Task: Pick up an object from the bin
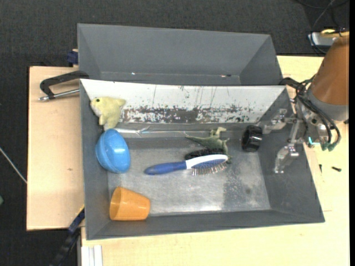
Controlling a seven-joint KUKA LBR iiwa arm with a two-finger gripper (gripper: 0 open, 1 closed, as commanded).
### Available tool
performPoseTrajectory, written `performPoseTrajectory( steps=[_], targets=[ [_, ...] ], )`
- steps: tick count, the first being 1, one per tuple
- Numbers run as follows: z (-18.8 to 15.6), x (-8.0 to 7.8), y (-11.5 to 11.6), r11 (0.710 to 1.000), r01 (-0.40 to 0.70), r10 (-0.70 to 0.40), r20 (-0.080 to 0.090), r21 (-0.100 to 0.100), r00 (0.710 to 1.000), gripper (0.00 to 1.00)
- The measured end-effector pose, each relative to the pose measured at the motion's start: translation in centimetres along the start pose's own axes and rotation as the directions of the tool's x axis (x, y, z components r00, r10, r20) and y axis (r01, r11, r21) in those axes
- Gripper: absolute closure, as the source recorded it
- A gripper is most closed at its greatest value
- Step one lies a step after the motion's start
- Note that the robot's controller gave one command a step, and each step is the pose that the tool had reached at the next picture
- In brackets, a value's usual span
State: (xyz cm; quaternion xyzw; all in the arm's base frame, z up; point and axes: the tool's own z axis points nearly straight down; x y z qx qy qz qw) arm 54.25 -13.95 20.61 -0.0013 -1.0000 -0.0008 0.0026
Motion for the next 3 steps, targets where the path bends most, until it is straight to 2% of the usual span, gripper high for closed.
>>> performPoseTrajectory(
  steps=[1,2,3],
  targets=[
    [7.3,-1.6,2.2,0.947,-0.321,0.321,0.018,-0.003,0.947,0.00],
    [8.9,-1.6,3.9,0.975,-0.221,0.221,0.013,0.000,0.975,0.00],
    [13.3,-1.2,9.6,0.998,-0.060,0.060,0.012,0.002,0.998,0.00]
  ],
)
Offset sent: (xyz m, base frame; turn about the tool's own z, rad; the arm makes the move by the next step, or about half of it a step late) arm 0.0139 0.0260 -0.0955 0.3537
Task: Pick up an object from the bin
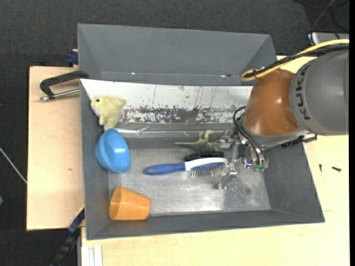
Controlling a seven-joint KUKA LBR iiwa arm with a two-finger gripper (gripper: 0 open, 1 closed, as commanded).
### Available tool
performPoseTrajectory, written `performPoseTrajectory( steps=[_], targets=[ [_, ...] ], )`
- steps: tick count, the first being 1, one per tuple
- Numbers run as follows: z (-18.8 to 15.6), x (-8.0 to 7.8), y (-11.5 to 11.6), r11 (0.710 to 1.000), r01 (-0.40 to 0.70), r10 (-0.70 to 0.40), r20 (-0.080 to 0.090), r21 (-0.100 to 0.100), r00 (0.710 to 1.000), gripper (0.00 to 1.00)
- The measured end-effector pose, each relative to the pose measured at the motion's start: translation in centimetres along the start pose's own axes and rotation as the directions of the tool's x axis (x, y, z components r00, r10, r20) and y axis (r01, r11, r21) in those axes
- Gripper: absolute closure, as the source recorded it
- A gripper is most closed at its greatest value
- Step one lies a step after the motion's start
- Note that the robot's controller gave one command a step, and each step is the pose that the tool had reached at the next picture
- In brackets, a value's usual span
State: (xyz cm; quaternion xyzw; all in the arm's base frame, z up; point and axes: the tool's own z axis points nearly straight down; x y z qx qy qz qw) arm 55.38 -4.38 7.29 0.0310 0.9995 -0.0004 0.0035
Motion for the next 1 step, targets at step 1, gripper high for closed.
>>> performPoseTrajectory(
  steps=[1],
  targets=[
    [-0.23,-0.28,0.02,1.000,0.001,-0.001,0.010,-0.001,1.000,1.00]
  ],
)
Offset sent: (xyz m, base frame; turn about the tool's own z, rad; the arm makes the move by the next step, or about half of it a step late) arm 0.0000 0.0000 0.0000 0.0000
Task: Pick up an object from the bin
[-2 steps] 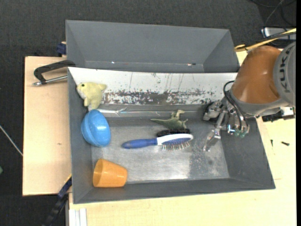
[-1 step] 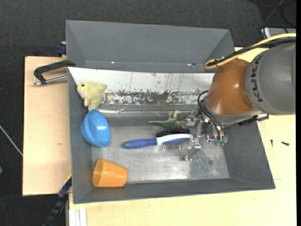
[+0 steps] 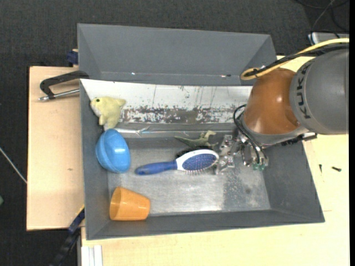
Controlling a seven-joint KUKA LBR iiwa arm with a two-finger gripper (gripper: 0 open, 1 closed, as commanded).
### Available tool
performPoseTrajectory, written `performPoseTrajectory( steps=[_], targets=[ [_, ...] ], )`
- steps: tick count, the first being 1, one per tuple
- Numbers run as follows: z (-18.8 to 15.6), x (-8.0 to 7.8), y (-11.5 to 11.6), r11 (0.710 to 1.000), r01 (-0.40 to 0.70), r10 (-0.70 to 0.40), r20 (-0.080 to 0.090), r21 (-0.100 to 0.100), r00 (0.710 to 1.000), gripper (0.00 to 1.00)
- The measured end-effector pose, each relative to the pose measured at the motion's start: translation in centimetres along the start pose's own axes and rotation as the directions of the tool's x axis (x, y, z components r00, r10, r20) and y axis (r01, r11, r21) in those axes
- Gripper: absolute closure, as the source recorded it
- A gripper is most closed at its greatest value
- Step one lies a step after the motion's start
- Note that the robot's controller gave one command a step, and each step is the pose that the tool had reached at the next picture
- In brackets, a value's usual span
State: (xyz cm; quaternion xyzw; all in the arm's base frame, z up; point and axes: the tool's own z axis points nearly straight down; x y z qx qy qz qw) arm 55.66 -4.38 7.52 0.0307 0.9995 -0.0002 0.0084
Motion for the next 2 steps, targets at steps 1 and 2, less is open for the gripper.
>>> performPoseTrajectory(
  steps=[1,2],
  targets=[
    [-15.4,-1.9,-0.2,0.999,0.054,-0.054,-0.001,0.000,0.999,1.00],
    [-6.2,-2.2,0.9,0.999,-0.033,0.033,-0.023,-0.001,0.999,1.00]
  ],
)
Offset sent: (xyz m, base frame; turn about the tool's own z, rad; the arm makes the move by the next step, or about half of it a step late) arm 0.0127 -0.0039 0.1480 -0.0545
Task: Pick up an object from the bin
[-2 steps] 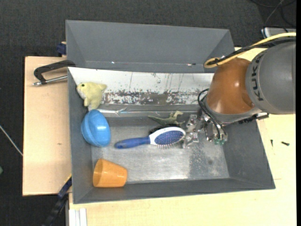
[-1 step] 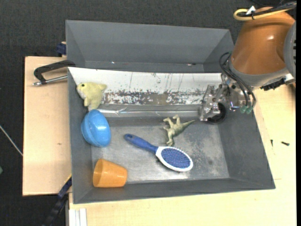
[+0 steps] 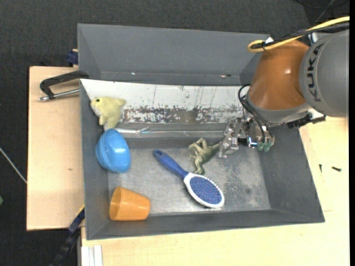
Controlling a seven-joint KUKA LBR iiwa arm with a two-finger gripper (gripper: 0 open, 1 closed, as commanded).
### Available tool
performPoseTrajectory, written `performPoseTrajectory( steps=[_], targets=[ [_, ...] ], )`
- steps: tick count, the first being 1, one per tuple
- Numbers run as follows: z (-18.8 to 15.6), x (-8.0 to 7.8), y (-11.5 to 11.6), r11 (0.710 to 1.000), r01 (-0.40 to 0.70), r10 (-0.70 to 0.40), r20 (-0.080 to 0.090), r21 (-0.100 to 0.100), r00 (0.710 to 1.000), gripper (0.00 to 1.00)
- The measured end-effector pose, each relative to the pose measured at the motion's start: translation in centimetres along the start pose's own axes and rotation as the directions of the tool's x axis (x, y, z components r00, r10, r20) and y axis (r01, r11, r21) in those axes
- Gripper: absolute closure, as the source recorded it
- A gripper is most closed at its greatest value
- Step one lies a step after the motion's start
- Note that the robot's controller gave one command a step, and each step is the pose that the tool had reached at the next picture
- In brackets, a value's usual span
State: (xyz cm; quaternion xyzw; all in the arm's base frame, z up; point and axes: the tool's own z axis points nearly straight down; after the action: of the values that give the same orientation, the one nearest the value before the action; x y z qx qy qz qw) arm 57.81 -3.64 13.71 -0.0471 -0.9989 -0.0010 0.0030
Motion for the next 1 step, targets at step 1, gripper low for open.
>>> performPoseTrajectory(
  steps=[1],
  targets=[
    [-17.62,-0.51,2.14,0.986,0.168,-0.168,0.022,0.004,0.985,1.00]
  ],
)
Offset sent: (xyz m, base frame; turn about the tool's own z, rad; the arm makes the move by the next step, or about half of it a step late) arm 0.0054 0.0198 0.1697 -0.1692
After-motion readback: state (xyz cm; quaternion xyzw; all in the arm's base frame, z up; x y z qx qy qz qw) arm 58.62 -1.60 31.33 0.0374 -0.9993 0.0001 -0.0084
